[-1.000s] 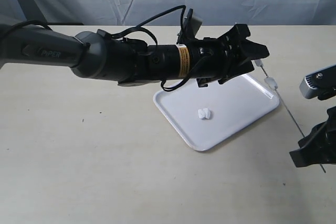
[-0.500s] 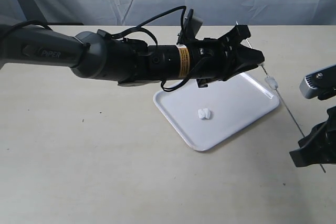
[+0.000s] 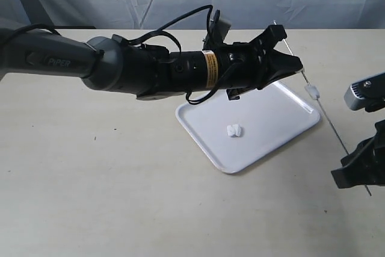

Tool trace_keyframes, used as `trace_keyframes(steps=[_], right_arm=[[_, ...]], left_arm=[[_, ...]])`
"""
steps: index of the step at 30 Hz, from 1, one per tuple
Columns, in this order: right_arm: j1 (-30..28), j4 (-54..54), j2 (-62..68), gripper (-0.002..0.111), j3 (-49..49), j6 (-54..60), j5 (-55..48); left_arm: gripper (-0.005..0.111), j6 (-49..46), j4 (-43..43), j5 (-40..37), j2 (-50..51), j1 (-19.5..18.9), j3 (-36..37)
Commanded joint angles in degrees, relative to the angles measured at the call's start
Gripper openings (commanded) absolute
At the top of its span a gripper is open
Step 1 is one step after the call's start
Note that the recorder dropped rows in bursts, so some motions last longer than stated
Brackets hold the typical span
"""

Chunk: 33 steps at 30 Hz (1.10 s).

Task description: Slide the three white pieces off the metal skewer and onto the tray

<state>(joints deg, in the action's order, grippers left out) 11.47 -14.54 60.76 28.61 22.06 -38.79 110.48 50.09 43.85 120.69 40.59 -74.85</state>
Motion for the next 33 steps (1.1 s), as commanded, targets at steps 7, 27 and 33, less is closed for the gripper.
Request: trace_keyframes(steps=[7, 27, 33], right_arm=[[-0.04, -4.03, 0.16, -0.001, -3.46, 3.73, -4.35], [-0.04, -4.15, 0.16, -0.001, -3.46, 3.85, -4.35], [-0.04, -3.92, 0.16, -0.001, -3.46, 3.84, -4.21]], left_arm=[[0.000, -3.19, -4.22, -2.41, -0.63, -1.62, -2.82], [0.000, -4.65, -3.96, -4.59, -0.63, -7.79, -3.98], [0.000, -2.93, 2.06, -2.64, -0.63, -11.07, -3.98]])
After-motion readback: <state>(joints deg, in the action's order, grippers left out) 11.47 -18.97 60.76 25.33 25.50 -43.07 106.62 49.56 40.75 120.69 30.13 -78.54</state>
